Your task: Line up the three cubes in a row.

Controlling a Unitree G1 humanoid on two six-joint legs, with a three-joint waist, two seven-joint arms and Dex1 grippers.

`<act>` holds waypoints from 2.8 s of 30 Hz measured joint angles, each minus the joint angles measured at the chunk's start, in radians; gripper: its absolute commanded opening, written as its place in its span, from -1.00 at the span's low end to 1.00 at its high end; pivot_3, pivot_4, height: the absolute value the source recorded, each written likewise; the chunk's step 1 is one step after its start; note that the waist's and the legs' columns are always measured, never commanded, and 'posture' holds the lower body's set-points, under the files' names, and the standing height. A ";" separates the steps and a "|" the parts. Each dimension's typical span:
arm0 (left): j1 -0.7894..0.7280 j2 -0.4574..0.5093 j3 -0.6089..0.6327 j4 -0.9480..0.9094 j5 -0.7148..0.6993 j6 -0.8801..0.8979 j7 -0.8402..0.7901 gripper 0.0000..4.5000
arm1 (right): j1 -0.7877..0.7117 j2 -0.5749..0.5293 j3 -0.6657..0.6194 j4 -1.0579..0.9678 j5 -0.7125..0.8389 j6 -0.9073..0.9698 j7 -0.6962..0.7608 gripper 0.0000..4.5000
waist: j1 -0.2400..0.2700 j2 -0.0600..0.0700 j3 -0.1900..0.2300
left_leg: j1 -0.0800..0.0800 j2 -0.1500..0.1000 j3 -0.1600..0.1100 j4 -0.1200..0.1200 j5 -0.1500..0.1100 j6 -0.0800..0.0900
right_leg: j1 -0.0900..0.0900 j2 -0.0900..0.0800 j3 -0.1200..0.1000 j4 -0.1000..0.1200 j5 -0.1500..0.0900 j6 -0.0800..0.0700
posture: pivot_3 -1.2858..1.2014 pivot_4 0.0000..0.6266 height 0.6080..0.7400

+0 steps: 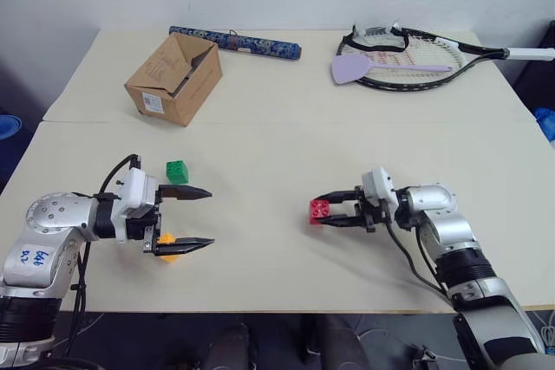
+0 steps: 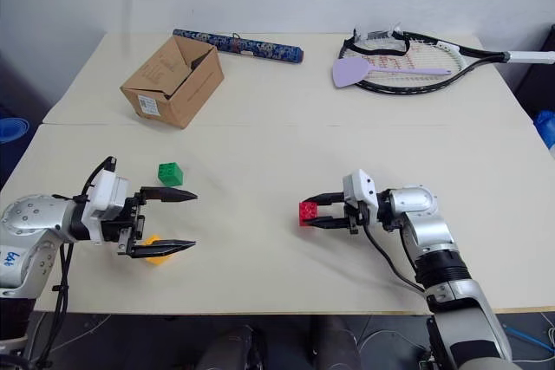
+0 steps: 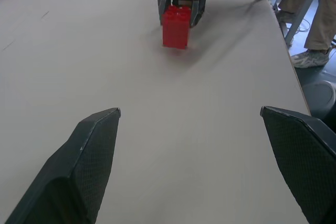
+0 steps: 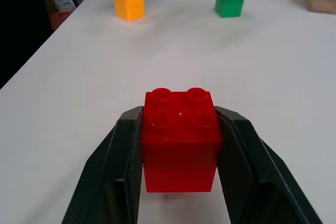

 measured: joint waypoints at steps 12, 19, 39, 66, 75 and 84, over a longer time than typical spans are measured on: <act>0.071 0.038 0.064 -0.013 -0.005 0.046 0.015 1.00 | -0.036 0.007 -0.013 0.084 -0.012 -0.059 0.033 0.99 | -0.002 0.000 0.000 | -0.001 0.001 -0.001 0.002 -0.001 0.000 | 0.000 0.000 0.000 0.001 0.000 0.000 | 0.03 -0.52 1.00; 0.246 0.071 0.294 0.013 -0.008 0.048 0.058 1.00 | 0.082 -0.086 -0.157 -0.208 0.101 0.030 -0.016 0.99 | 0.000 0.000 0.000 | 0.000 0.001 -0.002 0.002 -0.002 -0.001 | 0.000 -0.001 -0.001 0.000 0.000 0.000 | 0.03 -0.52 1.00; 0.121 0.093 0.430 0.389 0.029 0.052 0.180 1.00 | 0.508 -0.074 -0.315 -0.546 0.233 0.026 -0.144 0.99 | 0.037 -0.001 -0.001 | 0.002 0.001 -0.001 0.002 -0.006 -0.001 | 0.001 -0.002 0.000 0.000 0.000 -0.001 | 0.03 -0.52 1.00; -0.845 -0.096 -0.222 1.399 0.590 -0.513 0.025 0.83 | 0.698 -0.083 -0.371 -0.875 0.211 0.133 -0.479 1.00 | 0.026 -0.009 -0.001 | 0.001 0.001 0.012 0.005 -0.007 0.004 | -0.002 0.009 -0.004 0.001 0.002 0.004 | 0.03 -0.52 1.00; -0.860 -0.126 -0.208 1.412 0.594 -0.516 -0.011 -0.33 | 0.754 -0.084 -0.392 -0.875 0.212 0.091 -0.477 1.00 | 0.028 -0.010 -0.002 | 0.001 0.001 0.012 0.006 -0.007 0.005 | -0.002 0.009 -0.004 0.001 0.002 0.005 | 0.03 -0.52 1.00; -0.906 -0.196 -0.255 1.078 0.473 -0.354 -0.208 -0.32 | 0.823 -0.132 -0.515 -0.844 0.239 0.070 -0.395 1.00 | 0.050 -0.011 -0.001 | 0.001 0.000 0.011 0.008 -0.008 0.007 | 0.000 0.008 -0.002 0.000 0.004 0.007 | 0.03 -0.52 1.00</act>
